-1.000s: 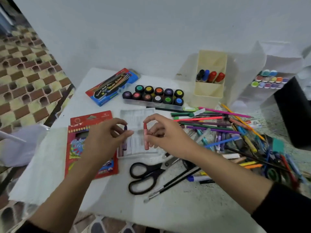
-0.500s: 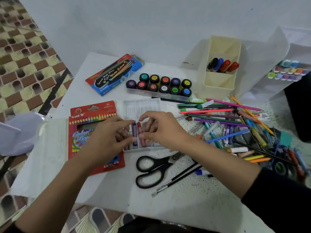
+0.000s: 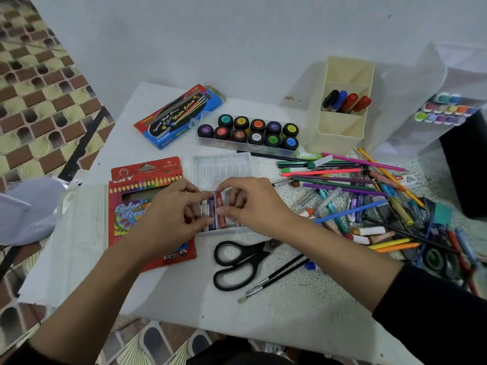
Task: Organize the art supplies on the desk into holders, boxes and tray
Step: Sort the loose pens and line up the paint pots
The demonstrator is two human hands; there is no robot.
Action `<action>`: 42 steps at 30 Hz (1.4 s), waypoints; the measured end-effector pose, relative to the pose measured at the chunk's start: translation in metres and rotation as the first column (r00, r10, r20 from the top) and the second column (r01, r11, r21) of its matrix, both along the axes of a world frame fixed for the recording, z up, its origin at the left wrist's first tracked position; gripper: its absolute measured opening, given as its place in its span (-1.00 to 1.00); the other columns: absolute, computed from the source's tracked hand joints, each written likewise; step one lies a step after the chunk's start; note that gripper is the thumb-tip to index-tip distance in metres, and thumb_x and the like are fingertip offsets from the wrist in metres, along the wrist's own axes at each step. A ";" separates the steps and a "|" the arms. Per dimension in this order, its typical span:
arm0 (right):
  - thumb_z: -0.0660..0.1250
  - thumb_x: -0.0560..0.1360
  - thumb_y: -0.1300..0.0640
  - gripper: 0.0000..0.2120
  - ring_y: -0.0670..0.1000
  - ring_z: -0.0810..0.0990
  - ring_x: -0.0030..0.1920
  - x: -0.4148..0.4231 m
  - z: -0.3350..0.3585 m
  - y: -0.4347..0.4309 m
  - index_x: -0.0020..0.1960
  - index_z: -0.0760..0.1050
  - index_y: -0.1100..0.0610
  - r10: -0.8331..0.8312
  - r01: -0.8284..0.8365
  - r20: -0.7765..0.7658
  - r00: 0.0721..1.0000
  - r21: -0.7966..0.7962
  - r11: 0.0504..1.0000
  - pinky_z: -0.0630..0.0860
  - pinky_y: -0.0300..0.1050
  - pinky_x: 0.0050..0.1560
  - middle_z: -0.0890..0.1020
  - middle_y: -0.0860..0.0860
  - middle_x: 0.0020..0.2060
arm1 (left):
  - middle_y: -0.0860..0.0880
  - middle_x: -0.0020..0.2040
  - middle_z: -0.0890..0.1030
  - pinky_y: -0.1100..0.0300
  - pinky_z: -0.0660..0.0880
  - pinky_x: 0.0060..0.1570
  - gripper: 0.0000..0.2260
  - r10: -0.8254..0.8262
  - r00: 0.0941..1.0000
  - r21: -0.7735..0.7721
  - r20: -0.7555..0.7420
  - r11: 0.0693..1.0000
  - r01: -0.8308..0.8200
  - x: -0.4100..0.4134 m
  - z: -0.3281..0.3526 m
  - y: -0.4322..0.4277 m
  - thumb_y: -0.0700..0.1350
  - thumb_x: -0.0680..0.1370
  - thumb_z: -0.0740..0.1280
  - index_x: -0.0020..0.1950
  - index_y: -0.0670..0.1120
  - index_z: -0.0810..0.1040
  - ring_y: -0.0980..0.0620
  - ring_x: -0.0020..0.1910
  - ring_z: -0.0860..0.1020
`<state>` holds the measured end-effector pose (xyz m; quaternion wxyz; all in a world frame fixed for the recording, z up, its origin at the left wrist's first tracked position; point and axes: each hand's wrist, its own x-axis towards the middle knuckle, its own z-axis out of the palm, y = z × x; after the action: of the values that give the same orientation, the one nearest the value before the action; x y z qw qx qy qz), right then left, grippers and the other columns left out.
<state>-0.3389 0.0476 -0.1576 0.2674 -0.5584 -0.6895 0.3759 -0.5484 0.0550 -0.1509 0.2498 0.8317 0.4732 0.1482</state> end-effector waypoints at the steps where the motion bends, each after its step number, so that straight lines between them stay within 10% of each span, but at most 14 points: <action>1: 0.58 0.41 0.13 -0.71 -0.03 0.65 -0.32 0.000 0.000 0.000 0.11 0.64 0.10 0.009 -0.009 0.012 1.000 0.024 1.000 0.59 -0.11 -0.17 0.62 0.04 -0.32 | 0.05 0.03 0.49 0.57 0.34 -0.08 -0.55 0.002 1.000 0.005 -0.006 1.000 -0.002 0.000 -0.001 -0.001 -0.01 0.47 0.53 0.34 -0.02 0.59 0.17 -0.11 0.50; 10: 0.54 0.44 0.10 -0.85 0.05 0.57 -0.28 -0.004 -0.010 -0.005 -0.07 0.72 0.18 -0.018 -0.041 0.195 0.981 0.296 0.954 0.57 0.02 -0.20 0.58 0.09 -0.20 | 0.05 0.11 0.54 0.44 0.31 0.07 -0.58 0.019 1.000 0.036 0.003 0.999 -0.019 0.005 -0.011 0.006 -0.01 0.46 0.54 0.29 -0.07 0.64 0.13 0.07 0.49; 19: 0.40 0.55 0.03 -0.80 0.11 0.56 -0.12 0.009 0.006 -0.009 0.03 0.67 0.15 0.099 -0.186 0.464 0.881 0.145 0.972 0.55 0.04 -0.09 0.48 0.06 -0.02 | 0.09 0.07 0.51 0.37 0.42 0.01 -0.58 0.004 1.000 -0.009 0.024 1.000 -0.004 0.013 -0.012 0.012 -0.05 0.44 0.56 0.29 -0.04 0.64 0.10 -0.02 0.54; 31: 0.38 0.58 0.19 -0.70 -0.04 0.55 -0.01 0.035 0.004 -0.024 0.30 0.60 0.15 0.161 -0.218 0.283 0.945 0.181 0.959 0.52 -0.17 0.02 0.54 0.00 0.05 | 0.09 -0.05 0.49 0.51 0.34 -0.14 -0.62 0.044 0.999 -0.027 0.030 0.999 -0.044 0.031 0.003 0.003 -0.20 0.47 0.49 0.28 -0.01 0.63 0.22 -0.19 0.51; 36: 0.37 0.56 0.26 -0.79 -0.22 0.54 -0.05 0.083 0.024 -0.023 0.16 0.66 0.15 -0.106 0.040 0.176 0.979 0.341 0.939 0.41 -0.41 -0.01 0.63 -0.05 -0.01 | 0.10 -0.02 0.50 0.30 0.39 -0.08 -0.80 -0.008 0.990 0.035 0.137 0.999 0.004 0.075 0.014 0.006 -0.13 0.56 0.41 0.17 0.06 0.63 0.22 -0.18 0.50; 42: 0.30 0.52 0.35 -0.70 0.09 0.57 0.10 0.146 0.032 0.005 0.21 0.61 0.17 -0.246 0.060 0.501 0.830 0.358 0.932 0.54 0.06 0.13 0.65 0.06 0.08 | -0.01 0.08 0.58 0.01 0.48 0.13 -0.76 -0.122 0.992 0.198 -0.014 0.973 0.123 0.151 0.000 0.039 -0.02 0.61 0.34 0.26 -0.03 0.61 -0.07 0.14 0.51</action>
<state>-0.1933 0.0528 -0.1259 0.1817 -0.6429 -0.7416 0.0614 -0.3974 0.0937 -0.1506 0.1742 0.8801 0.4041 0.1783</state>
